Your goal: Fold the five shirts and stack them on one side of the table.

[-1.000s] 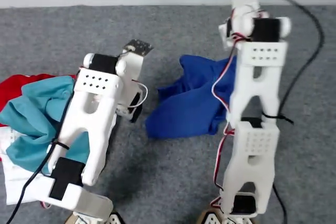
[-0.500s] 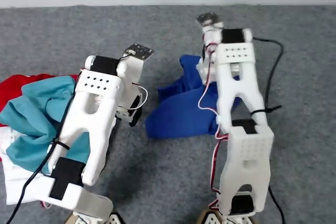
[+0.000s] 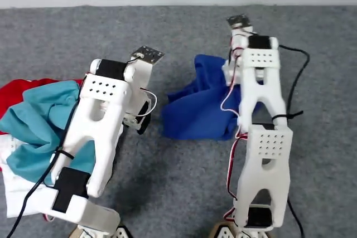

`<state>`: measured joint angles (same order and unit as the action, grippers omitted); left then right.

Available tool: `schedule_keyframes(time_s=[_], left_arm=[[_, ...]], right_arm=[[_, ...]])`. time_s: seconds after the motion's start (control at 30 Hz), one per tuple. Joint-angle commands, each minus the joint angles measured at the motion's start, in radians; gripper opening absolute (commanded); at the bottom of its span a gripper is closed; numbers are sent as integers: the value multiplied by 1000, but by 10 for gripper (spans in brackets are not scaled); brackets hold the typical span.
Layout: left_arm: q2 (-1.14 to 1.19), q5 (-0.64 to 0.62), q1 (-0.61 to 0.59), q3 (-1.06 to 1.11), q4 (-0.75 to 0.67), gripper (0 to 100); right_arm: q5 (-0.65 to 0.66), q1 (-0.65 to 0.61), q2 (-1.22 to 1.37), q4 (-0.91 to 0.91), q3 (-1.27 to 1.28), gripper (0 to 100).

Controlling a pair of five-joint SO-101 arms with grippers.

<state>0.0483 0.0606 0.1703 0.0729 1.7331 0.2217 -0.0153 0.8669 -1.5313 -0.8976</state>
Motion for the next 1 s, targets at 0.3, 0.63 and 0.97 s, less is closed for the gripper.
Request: schedule_keyframes(time_s=[0.3, 0.63, 0.97], left_arm=[[-48, -2, 3, -2, 8, 130], [-48, -2, 3, -2, -8, 130], [-46, -9, 146, 147, -253, 133]], right_arm=[[100, 73, -70, -269, -339, 9], [100, 96, -449, -268, 94, 9], [109, 202, -1038, -265, 620, 9]])
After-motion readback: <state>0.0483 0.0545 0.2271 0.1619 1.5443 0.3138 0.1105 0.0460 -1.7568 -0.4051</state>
